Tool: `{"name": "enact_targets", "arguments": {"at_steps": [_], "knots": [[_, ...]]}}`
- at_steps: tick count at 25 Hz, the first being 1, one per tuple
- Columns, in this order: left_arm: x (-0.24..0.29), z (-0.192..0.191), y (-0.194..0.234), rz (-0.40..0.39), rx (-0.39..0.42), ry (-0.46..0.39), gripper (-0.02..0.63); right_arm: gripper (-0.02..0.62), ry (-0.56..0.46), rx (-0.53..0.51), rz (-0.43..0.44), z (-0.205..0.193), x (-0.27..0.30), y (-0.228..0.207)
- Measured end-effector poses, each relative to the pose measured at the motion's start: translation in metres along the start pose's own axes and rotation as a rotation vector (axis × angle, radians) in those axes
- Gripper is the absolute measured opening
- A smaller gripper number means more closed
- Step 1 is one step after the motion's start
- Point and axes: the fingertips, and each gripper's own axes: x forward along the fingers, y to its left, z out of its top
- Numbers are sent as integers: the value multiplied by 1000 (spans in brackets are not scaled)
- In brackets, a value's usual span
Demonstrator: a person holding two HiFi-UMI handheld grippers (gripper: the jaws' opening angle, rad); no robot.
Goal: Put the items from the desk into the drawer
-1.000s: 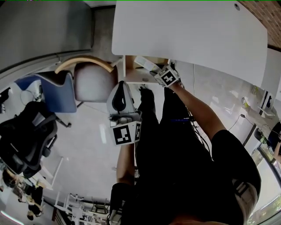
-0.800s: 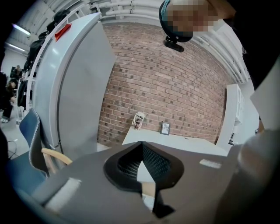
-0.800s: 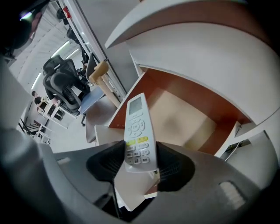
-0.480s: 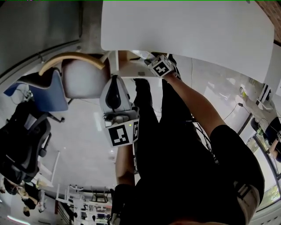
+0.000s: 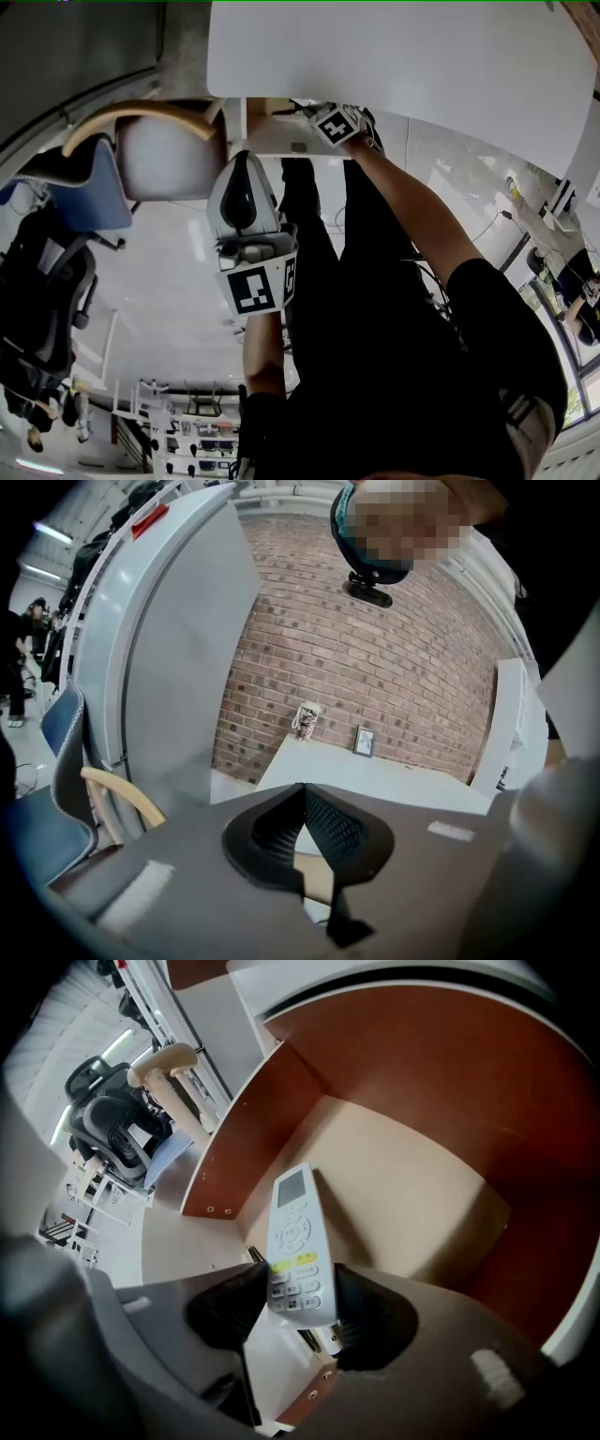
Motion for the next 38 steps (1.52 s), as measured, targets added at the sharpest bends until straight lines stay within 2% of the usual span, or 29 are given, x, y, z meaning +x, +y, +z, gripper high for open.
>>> {"name": "enact_targets", "arguments": {"at_steps": [16,19,20,23,24,25,26,28,31,33,38], "knots": [[3,-14,2,10,-17,24,15,219,80,6,-26,-6,22,-9],[2,-16,2,11,-22,26,15,219,121,14,-35,-12,25,-12],[2,-17,2,11,-23,26,15,220,161,61,4,-17,22,-2],[1,-16,3,13,-23,25,15,231,374,349,294,-48,6,70],[0,-16,4,13,-23,25,15,233,408,393,336,-53,4,80],[0,-15,4,15,-24,25,15,236,407,394,330,-52,4,79],[-1,-15,4,16,-24,24,15,248,381,361,288,-48,5,69],[-3,-13,2,19,-25,19,15,284,288,241,144,-33,11,34],[-7,-8,1,23,-30,6,15,284,164,66,-59,-12,16,-12],[-10,-6,0,26,-34,0,15,284,146,35,-101,-9,12,-19],[-22,6,-4,34,-37,-18,15,284,156,30,-109,-12,-8,-12]]}}
